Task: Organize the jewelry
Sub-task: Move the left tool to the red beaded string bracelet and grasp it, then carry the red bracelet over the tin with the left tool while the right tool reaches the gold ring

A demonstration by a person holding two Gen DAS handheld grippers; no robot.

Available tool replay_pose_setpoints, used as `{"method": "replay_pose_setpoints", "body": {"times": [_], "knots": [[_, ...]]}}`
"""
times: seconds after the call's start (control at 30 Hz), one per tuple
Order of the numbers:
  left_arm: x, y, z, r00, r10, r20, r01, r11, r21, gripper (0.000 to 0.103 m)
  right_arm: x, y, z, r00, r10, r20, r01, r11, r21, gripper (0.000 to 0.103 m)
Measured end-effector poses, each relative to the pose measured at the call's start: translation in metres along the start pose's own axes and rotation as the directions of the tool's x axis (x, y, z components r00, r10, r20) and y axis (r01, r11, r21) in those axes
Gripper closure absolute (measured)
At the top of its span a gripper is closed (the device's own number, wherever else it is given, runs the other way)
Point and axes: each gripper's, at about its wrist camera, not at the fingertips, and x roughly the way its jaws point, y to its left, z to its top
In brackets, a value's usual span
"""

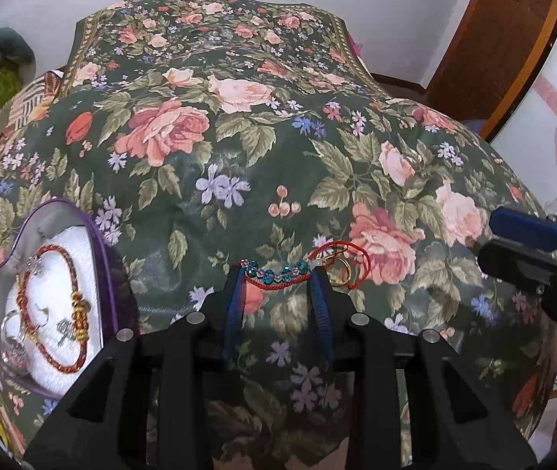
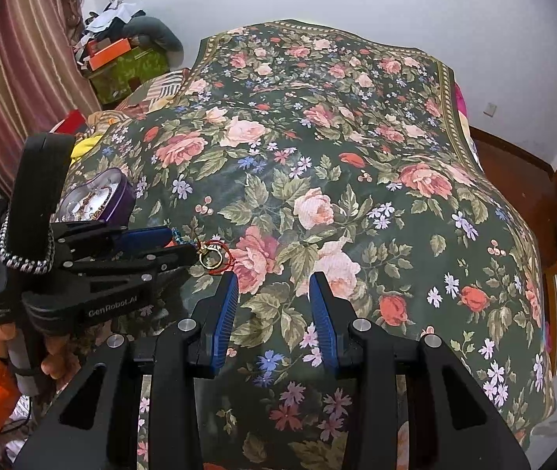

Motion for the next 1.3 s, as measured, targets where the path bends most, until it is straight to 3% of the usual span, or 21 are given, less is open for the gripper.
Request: {"method": "replay_pose_setpoints", "body": {"times": [0.07, 0.13, 0.37, 0.6, 0.83, 0.97, 1.13, 1.3], "knots": [[0.001, -0.001, 0.002, 1.0, 0.001, 0.002, -0.001, 1.0, 0.0, 0.071, -0.001, 0.0, -0.001, 1.0, -0.001, 0.002, 0.001, 1.0, 0.002, 0.069], [0.002, -0.002, 0.003, 1.0, 0.02, 0.003, -0.02, 1.0, 0.003, 0.083, -0.003, 0.0, -0.001, 1.0, -0.003, 0.005, 0.003, 1.0, 0.003, 0.069], [0.0, -0.005, 0.007, 1.0, 0.007, 0.014, -0.007, 1.0, -0.007, 0.098, -0.01, 0.001, -0.001, 1.0, -0.011, 0.015, 0.011, 1.0, 0.001, 0.069], [-0.045, -0.01, 0.009, 0.992, 0.004, 0.126, -0.005, 1.0, 0.011, 0.098, -0.01, 0.008, 0.005, 1.0, 0.004, 0.011, -0.004, 1.0, -0.011, 0.069], [-0.106, 0.015, 0.013, 0.963, 0.034, 0.266, -0.025, 0.999, -0.035, 0.098, 0.001, 0.025, 0.011, 1.0, 0.018, -0.021, -0.019, 0.999, -0.039, 0.069], [-0.136, 0.033, 0.011, 0.941, 0.065, 0.333, -0.045, 0.997, -0.067, 0.098, 0.01, 0.035, 0.016, 0.998, 0.036, -0.042, -0.039, 0.998, -0.052, 0.053], [-0.155, 0.048, 0.004, 0.924, 0.095, 0.37, -0.064, 0.993, -0.095, 0.098, 0.032, 0.049, 0.022, 0.994, 0.05, -0.093, -0.058, 0.994, -0.087, 0.052], [-0.158, 0.061, -0.003, 0.923, 0.096, 0.373, -0.057, 0.992, -0.116, 0.098, 0.056, 0.056, 0.021, 0.985, 0.049, -0.164, -0.066, 0.993, -0.098, 0.052]]}}
